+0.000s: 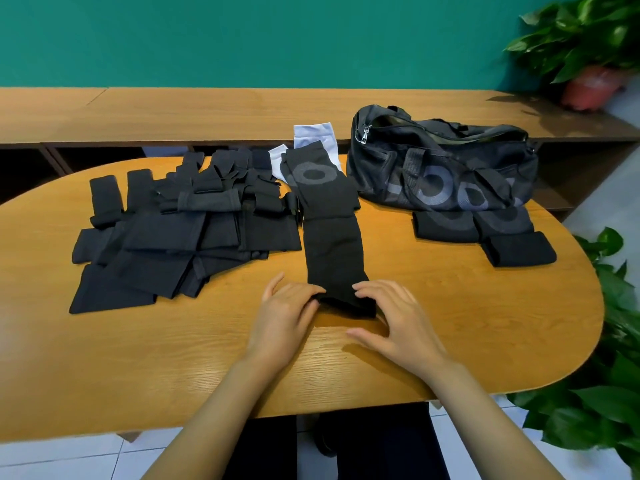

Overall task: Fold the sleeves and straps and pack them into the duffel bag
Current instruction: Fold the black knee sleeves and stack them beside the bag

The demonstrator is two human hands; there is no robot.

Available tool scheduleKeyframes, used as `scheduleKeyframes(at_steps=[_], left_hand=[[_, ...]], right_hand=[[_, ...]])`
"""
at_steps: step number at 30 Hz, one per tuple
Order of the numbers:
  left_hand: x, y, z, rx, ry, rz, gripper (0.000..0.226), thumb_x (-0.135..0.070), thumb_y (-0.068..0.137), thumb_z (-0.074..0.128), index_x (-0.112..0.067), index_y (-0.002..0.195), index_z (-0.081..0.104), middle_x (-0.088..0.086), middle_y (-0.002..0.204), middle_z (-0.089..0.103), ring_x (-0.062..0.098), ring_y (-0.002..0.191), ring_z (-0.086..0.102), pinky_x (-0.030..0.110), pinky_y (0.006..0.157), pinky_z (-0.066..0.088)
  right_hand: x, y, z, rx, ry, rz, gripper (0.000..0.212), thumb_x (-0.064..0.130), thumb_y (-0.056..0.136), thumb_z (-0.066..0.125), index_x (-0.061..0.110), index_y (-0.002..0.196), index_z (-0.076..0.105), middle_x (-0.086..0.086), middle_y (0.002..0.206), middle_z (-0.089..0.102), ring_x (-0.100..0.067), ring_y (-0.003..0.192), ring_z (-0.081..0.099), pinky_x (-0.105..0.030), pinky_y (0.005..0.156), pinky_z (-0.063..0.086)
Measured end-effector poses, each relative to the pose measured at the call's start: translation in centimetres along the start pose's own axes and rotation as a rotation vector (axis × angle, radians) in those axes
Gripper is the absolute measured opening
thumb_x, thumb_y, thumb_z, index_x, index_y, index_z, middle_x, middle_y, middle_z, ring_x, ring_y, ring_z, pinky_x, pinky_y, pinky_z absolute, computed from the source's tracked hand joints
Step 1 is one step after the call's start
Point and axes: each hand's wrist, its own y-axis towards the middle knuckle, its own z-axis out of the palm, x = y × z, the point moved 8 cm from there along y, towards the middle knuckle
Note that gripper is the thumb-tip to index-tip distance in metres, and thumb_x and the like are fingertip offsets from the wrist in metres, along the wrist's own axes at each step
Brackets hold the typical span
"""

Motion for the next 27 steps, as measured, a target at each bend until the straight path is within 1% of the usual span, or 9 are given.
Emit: scheduleKeyframes(at_steps=[3, 7, 10, 15, 19, 21, 23, 25, 27], left_hand=[[0.7, -0.9, -0.1, -0.008, -0.098, -0.113, 0.023, -0.023, 0.095, 0.054, -0.024, 0.113, 0.067, -0.015, 0.107, 0.069, 0.000, 0.103, 0.061, 0.044, 0.116, 0.027], [1.6, -1.2, -0.1, 0.014, -0.276, -0.220, 0.020, -0.016, 0.094, 0.060, -0.025, 0.110, 0.069, -0.019, 0.103, 0.066, 0.002, 0.102, 0.060, 0.046, 0.102, 0.045], [1.7, -0.8, -0.1, 0.012, -0.315, -0.246, 0.016, -0.025, 0.093, 0.059, -0.024, 0.105, 0.071, -0.014, 0.097, 0.067, 0.006, 0.096, 0.060, 0.045, 0.090, 0.049], [1.8, -0.9, -0.4, -0.036, -0.208, -0.251, 0.038, -0.056, 0.086, 0.048, -0.025, 0.093, 0.070, -0.016, 0.082, 0.061, 0.000, 0.087, 0.053, 0.043, 0.096, 0.038], [2.0, -0.8, -0.5, -0.072, -0.181, -0.268, 0.008, -0.036, 0.086, 0.067, -0.031, 0.092, 0.066, -0.014, 0.069, 0.059, 0.001, 0.078, 0.056, 0.041, 0.093, 0.040], [2.1, -0.9, -0.4, -0.071, -0.183, -0.283, 0.015, -0.030, 0.086, 0.071, -0.030, 0.100, 0.065, -0.011, 0.066, 0.060, 0.002, 0.075, 0.058, 0.039, 0.096, 0.040], [2.1, -1.1, -0.3, -0.049, -0.195, -0.299, 0.024, -0.030, 0.086, 0.070, -0.031, 0.108, 0.061, -0.010, 0.066, 0.060, 0.003, 0.074, 0.058, 0.030, 0.098, 0.034], [1.9, -1.1, -0.3, -0.033, -0.193, -0.296, 0.028, -0.028, 0.086, 0.071, -0.032, 0.110, 0.058, -0.010, 0.067, 0.057, 0.002, 0.076, 0.055, 0.023, 0.093, 0.030], [1.4, -1.0, -0.7, -0.043, -0.156, -0.258, 0.028, -0.026, 0.085, 0.072, -0.032, 0.109, 0.057, -0.012, 0.071, 0.051, 0.003, 0.078, 0.050, 0.022, 0.087, 0.032]], right_hand=[[-0.4, -0.5, 0.2, -0.008, -0.033, 0.032, 0.049, 0.049, 0.090, 0.061, 0.026, 0.132, 0.053, 0.011, 0.130, 0.056, 0.005, 0.123, 0.039, -0.024, 0.104, 0.035], [-1.2, -0.7, -0.2, -0.082, -0.041, 0.049, 0.029, 0.015, 0.091, 0.068, 0.020, 0.119, 0.066, 0.008, 0.118, 0.065, -0.006, 0.116, 0.050, -0.028, 0.097, 0.040], [-1.5, -0.7, -0.4, -0.099, -0.026, 0.078, 0.020, 0.016, 0.094, 0.064, 0.019, 0.112, 0.069, 0.009, 0.110, 0.067, -0.007, 0.111, 0.051, -0.029, 0.093, 0.041], [-2.1, -0.7, -0.7, -0.146, 0.015, 0.162, 0.014, 0.020, 0.095, 0.062, 0.019, 0.108, 0.068, 0.016, 0.093, 0.054, 0.003, 0.089, 0.040, -0.027, 0.080, 0.038], [-2.5, -0.7, -0.7, -0.140, 0.058, 0.230, 0.036, 0.026, 0.093, 0.064, 0.024, 0.128, 0.056, 0.016, 0.083, 0.060, 0.002, 0.087, 0.046, -0.014, 0.091, 0.031], [-2.6, -0.7, -0.6, -0.133, 0.080, 0.243, 0.040, 0.028, 0.092, 0.065, 0.025, 0.130, 0.052, 0.015, 0.080, 0.061, 0.000, 0.086, 0.051, -0.009, 0.093, 0.027], [-2.7, -0.7, -0.6, -0.126, 0.097, 0.253, 0.041, 0.028, 0.092, 0.065, 0.027, 0.131, 0.051, 0.014, 0.078, 0.061, -0.003, 0.086, 0.054, -0.008, 0.093, 0.027], [-2.7, -0.7, -0.6, -0.125, 0.106, 0.255, 0.041, 0.027, 0.091, 0.066, 0.027, 0.130, 0.051, 0.013, 0.076, 0.059, -0.004, 0.084, 0.055, -0.009, 0.092, 0.028], [-2.7, -0.7, -0.6, -0.132, 0.113, 0.259, 0.041, 0.025, 0.091, 0.066, 0.027, 0.130, 0.051, 0.013, 0.074, 0.057, -0.003, 0.082, 0.055, -0.012, 0.091, 0.030]])
